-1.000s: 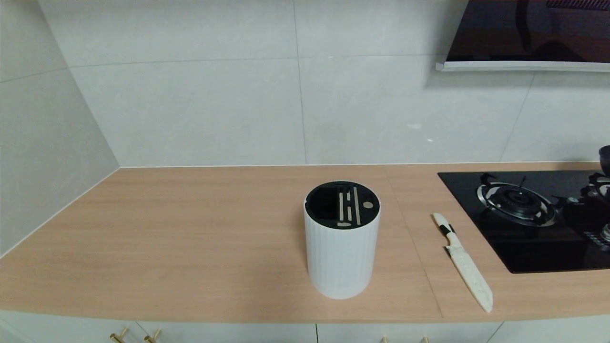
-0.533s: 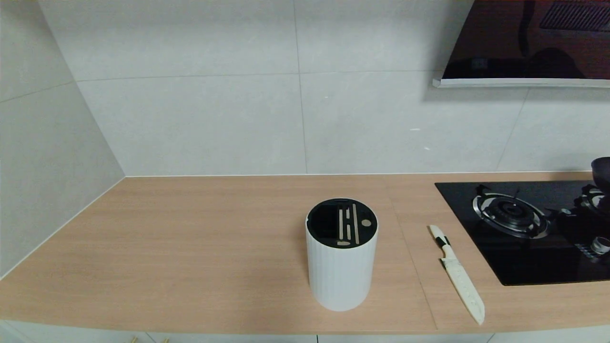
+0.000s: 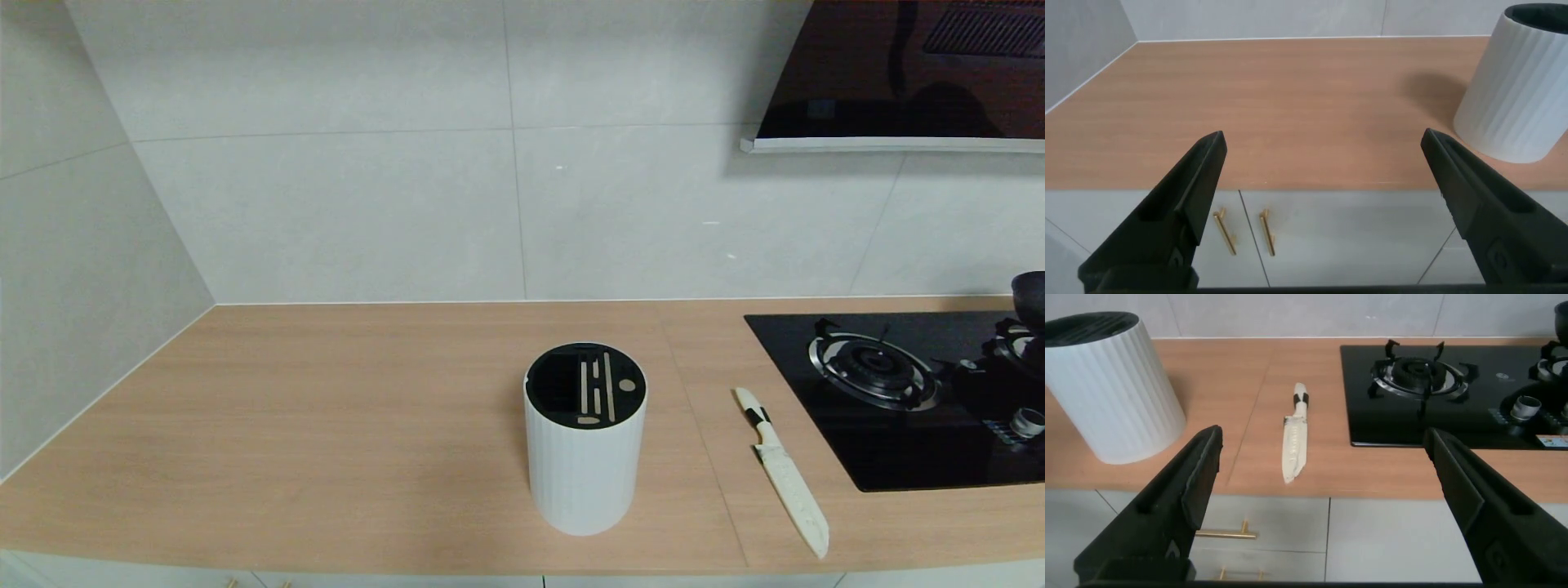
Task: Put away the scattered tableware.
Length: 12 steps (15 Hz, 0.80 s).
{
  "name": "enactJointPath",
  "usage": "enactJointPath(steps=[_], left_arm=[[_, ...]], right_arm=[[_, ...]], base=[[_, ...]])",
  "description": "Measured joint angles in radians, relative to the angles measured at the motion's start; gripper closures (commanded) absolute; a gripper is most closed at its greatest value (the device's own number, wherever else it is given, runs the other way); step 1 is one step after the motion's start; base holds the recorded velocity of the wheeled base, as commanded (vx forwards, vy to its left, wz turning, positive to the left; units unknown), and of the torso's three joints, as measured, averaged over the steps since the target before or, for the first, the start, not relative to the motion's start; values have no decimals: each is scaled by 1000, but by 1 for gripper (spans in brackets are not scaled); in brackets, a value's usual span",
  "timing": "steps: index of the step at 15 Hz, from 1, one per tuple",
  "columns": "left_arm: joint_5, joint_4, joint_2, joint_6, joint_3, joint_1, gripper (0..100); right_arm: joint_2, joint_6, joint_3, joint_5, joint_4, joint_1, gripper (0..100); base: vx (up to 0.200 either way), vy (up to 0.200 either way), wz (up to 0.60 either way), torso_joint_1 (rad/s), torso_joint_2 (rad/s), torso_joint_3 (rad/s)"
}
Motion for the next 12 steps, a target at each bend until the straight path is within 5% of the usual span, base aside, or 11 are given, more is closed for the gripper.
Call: enactJointPath(steps=[6,12], left_arm=[[0,0,0,0,0,0,0],[0,0,0,1,0,0,0]], right_arm=[[1,7,-9,1,-7,0,0],[176,56,-168,48,25,50,0]], base=[[0,0,0,0,0,0],[0,0,0,0,0,0]])
